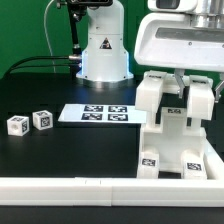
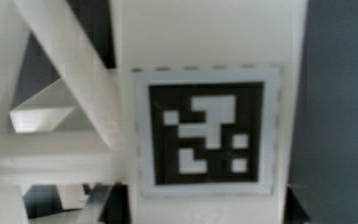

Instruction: Assemble chair

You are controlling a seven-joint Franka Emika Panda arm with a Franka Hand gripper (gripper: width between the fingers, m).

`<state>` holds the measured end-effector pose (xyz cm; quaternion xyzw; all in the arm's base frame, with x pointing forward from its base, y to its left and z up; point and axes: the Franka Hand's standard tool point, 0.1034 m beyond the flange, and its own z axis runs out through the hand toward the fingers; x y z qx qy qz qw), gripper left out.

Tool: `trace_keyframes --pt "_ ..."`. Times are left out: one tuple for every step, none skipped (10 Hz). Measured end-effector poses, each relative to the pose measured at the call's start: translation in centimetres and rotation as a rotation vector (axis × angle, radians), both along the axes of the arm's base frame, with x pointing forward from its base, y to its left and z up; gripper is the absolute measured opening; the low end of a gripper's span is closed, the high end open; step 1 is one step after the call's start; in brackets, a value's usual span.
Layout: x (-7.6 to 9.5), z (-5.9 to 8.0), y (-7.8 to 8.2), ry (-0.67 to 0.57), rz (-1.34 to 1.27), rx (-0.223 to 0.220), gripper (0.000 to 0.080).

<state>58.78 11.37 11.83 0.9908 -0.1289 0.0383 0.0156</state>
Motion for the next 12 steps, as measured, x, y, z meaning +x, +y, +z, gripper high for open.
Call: trace_keyframes --pt "-0.51 0.13 -0.35 0.008 0.041 0.02 0.0284" --pt "-0.97 0.16 -0.37 0.008 0.052 0.023 0.0284" --pt "-1.09 0.05 -0.21 0.001 0.089 0.021 0.0284" --pt "-0.97 0.05 -0.09 -0.015 0.114 0.02 0.0284" --pt "-1.02 0.01 -0.01 -0.027 0.121 0.018 0.0284" --pt "-1.05 -0.01 0.07 -0.031 0.131 0.016 0.0284" --pt "-1.0 -0.05 0.14 -0.041 0.144 0.015 0.0284" --pt "-0.98 -0.03 0.09 -0.041 0.142 0.015 0.0284" --pt "-0.98 -0.03 0.09 -0.041 0.142 0.015 0.0284" --pt "-0.98 -0.03 0.09 -0.041 0.142 0.015 0.0284" --pt "-0.98 -0.03 0.1 -0.041 0.143 0.015 0.0284" --pt "-1.0 0.02 0.11 -0.03 0.231 0.001 0.0284"
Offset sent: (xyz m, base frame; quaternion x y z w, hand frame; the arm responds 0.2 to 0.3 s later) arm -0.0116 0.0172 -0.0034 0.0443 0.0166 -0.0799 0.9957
